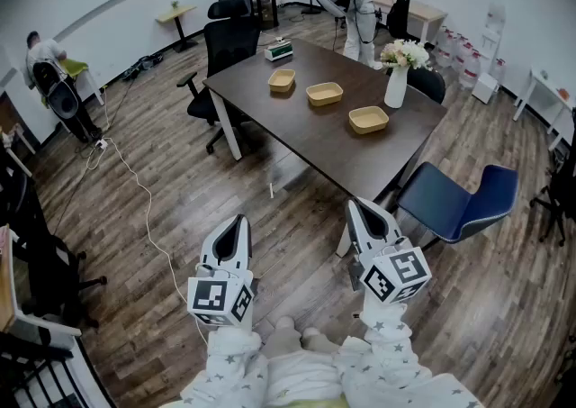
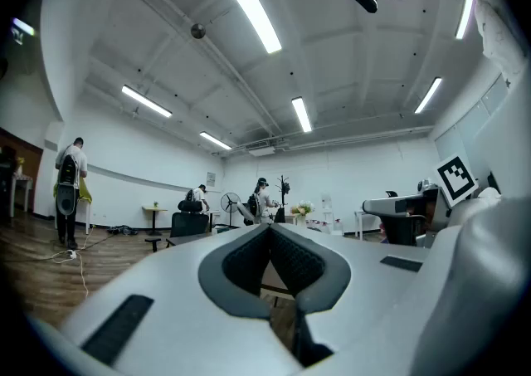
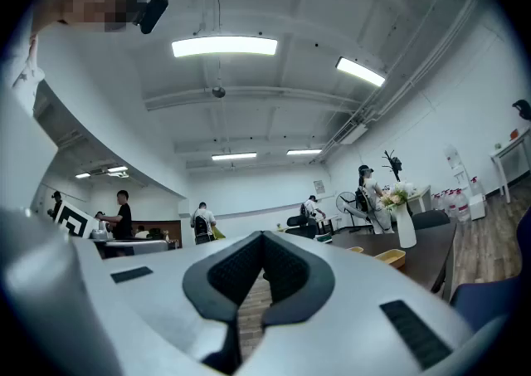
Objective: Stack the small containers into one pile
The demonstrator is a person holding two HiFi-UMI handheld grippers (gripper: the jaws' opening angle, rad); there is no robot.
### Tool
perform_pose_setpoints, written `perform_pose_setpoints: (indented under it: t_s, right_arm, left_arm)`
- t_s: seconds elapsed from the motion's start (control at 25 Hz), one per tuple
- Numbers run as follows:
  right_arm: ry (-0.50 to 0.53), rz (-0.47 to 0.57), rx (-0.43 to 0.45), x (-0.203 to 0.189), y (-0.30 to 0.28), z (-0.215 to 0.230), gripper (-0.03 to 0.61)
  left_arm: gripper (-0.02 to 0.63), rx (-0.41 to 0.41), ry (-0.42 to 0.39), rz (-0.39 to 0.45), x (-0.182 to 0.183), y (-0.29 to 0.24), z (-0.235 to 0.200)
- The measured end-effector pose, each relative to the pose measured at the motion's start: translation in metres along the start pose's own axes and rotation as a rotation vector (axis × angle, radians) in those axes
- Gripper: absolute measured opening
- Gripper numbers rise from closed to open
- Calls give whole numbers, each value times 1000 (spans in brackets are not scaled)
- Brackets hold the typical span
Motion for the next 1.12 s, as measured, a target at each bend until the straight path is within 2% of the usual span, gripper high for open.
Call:
perform_pose_setpoints:
  t_s: [0.48,0.76,1.12]
  right_arm:
    - [2,21,5,2,6,10,21]
    - [-6,3,39,-4,-14,11,21]
    - [-11,-18,15,-19,-57,28,21]
  left_arm:
    - [25,-23,13,-8,-5,-8,20]
    - [25,-19,17,-22,-8,-22,12]
    - [25,-48,38,-59,-24,-65,-12]
Point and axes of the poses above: the fingertips, and each gripper's own axes: y backward along the fingers, z to its right, x out of its top, the point moved 2 cm from there along y, backward along the fingers, and after that the axes turned 1 degree about x, right-handed, at the moved point
